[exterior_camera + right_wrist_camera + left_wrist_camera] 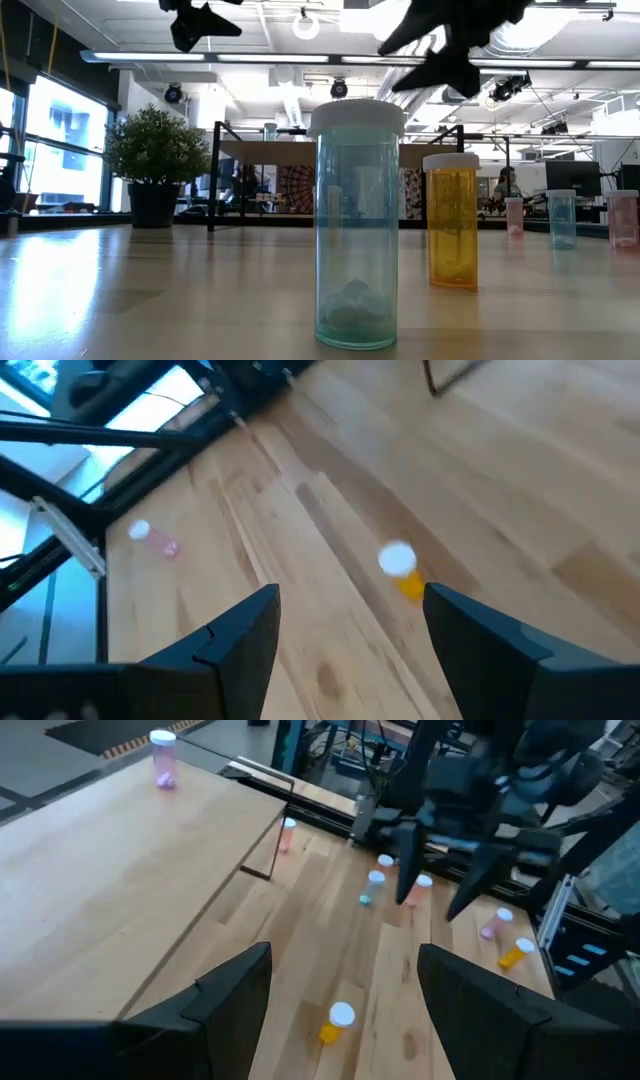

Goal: Pick and place medicine bottles onto shelf by color
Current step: Put the top left yellow pill bottle on the shelf

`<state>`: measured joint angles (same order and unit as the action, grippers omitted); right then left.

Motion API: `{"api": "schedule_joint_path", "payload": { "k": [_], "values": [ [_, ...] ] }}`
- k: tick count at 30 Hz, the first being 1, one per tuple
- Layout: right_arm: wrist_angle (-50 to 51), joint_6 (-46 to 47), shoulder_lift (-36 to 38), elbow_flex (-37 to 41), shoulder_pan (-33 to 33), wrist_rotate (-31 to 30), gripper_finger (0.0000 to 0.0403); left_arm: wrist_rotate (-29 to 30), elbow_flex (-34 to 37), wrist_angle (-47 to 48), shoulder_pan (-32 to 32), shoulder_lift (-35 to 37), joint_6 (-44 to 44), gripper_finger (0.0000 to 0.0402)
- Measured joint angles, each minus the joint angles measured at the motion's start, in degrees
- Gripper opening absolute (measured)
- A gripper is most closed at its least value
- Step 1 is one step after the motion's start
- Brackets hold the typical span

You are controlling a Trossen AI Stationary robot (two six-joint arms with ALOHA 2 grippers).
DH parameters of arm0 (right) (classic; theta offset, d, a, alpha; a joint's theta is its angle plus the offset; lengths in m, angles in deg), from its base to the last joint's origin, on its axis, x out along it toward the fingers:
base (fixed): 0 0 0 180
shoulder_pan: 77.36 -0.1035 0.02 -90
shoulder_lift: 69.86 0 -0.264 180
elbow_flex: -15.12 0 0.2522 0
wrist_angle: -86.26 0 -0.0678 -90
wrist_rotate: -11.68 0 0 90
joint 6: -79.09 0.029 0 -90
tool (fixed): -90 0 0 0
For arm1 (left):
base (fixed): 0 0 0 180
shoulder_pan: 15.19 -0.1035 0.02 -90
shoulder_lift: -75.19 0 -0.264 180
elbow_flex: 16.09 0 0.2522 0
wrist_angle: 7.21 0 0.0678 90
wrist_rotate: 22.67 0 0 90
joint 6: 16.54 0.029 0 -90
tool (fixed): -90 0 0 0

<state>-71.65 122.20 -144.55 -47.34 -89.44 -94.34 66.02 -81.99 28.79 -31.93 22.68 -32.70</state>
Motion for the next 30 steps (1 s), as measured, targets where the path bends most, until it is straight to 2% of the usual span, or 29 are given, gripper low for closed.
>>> {"api": "schedule_joint_path", "payload": {
  "k": [6, 12, 16, 20, 30],
  "values": [
    [-1.4, -0.7, 0.0, 4.0, 0.3, 1.8, 0.0239, 3.5, 0.0, -0.1, 0.8, 0.0, -0.8, 0.0243],
    [-8.8, -15.1, -1.1, 5.8, -0.1, -0.7, 0.0239, 4.1, 0.0, -2.0, 0.8, 0.0, -2.8, 0.0243],
    [-13.4, -20.8, -4.2, 5.8, 0.3, -2.3, 0.0239, 4.1, 0.0, -3.2, 0.8, 0.0, -3.4, 0.0243],
    [-14.7, -20.6, -8.3, 5.8, 0.9, -2.3, 0.0239, 4.1, 0.0, -3.3, 0.8, 0.0, -3.4, 0.0243],
    [-26.2, -22.7, -19.4, 5.8, 0.9, -2.9, 0.0239, 4.3, 0.0, -3.2, 0.8, -0.1, -3.4, 0.0243]
  ]
}}
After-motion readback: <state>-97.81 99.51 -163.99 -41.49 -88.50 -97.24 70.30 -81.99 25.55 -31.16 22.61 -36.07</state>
